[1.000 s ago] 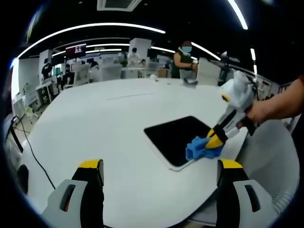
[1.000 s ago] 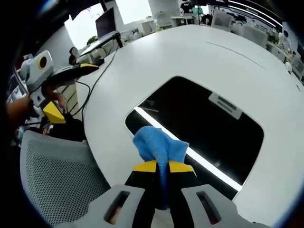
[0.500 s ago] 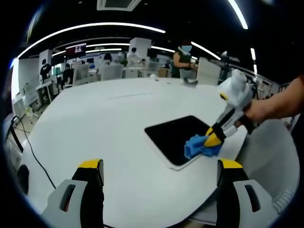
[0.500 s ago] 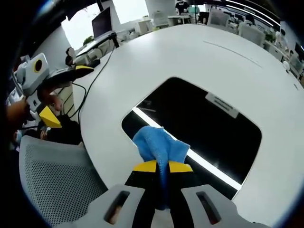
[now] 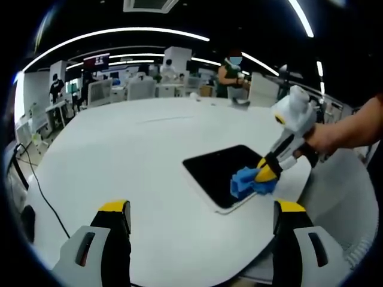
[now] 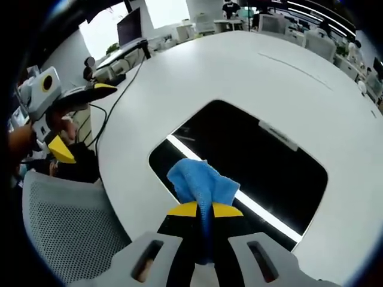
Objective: Wipe the mirror surface with the cleaning cloth until all visible marks leave the cleaned area.
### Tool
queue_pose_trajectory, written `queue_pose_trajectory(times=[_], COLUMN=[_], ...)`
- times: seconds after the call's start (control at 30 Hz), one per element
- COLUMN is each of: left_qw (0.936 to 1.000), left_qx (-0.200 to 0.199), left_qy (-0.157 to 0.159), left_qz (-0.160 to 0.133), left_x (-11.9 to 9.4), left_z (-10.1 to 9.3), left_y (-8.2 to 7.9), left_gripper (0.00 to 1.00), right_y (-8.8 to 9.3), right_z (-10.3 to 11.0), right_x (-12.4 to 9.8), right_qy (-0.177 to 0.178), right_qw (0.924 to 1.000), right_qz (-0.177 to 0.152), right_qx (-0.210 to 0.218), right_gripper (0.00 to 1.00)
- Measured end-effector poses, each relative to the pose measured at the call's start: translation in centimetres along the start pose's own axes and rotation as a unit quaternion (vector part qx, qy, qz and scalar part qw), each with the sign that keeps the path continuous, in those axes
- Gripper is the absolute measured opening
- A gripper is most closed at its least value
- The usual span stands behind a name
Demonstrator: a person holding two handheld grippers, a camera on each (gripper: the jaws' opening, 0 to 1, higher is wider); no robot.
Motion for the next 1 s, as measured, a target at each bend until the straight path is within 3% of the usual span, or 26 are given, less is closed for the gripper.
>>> queue_pose_trajectory(times=[1.0], left_qw=[0.9999], left_qx=[-0.010], left_qy=[-0.004], left_qz=[0.002], left_x=[-0.1], left_z=[0.3], left_y=[0.6], left_gripper=[1.00], right_y=[-3.2], right_z=[-2.1], right_x=[1.2], right_qy=[0.013], right_qw=[0.9999], right_qz=[-0.002], right_qx=[-0.004], right_gripper=[0.01])
Point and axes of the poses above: the point that each gripper's makers call its tool centre point, and the gripper's own axes: x roughly forward along the fingers, z roughly to its left, y roughly out of its underside, the point moved 3 cm from there along -x, roughly backward along the fingers, and after that the axes turned 15 degrees about x, right-handed, at the moved point
